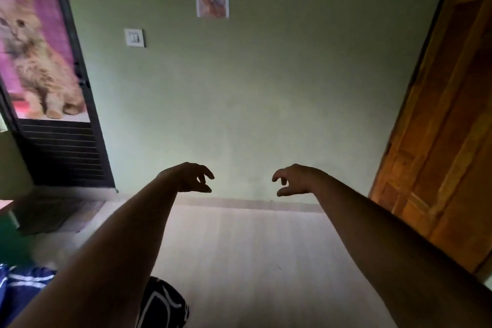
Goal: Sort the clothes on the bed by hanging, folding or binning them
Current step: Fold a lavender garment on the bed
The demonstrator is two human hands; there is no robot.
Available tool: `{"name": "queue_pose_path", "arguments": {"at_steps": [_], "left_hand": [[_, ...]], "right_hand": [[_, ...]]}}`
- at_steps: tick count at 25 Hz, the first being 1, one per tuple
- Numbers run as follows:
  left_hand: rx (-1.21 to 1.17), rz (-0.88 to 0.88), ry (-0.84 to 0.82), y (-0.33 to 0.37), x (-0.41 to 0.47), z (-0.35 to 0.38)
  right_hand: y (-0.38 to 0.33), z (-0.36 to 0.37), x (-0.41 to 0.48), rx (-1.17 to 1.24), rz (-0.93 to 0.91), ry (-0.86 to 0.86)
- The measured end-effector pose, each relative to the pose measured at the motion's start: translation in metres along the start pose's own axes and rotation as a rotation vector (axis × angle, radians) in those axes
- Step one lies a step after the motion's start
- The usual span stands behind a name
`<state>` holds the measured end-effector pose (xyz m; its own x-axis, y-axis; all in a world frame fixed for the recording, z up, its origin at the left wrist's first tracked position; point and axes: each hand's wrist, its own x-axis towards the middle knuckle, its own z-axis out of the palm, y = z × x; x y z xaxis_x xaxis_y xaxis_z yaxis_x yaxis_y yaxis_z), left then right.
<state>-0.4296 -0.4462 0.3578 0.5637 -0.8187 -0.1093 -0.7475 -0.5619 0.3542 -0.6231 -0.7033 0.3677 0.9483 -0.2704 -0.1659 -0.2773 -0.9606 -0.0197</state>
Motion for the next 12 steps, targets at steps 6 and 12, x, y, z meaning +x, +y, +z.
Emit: {"name": "queue_pose_path", "arguments": {"at_steps": [6, 12], "left_hand": [[-0.025, -0.036, 0.11, -0.094, 0.126, -0.071], [-0.006, -0.067, 0.079, -0.152, 0.243, -0.101]], "right_hand": [[0.004, -0.069, 0.183, 0.011, -0.027, 0.092], [0.007, -0.078, 0.338, 0.04, -0.107, 0.048]]}}
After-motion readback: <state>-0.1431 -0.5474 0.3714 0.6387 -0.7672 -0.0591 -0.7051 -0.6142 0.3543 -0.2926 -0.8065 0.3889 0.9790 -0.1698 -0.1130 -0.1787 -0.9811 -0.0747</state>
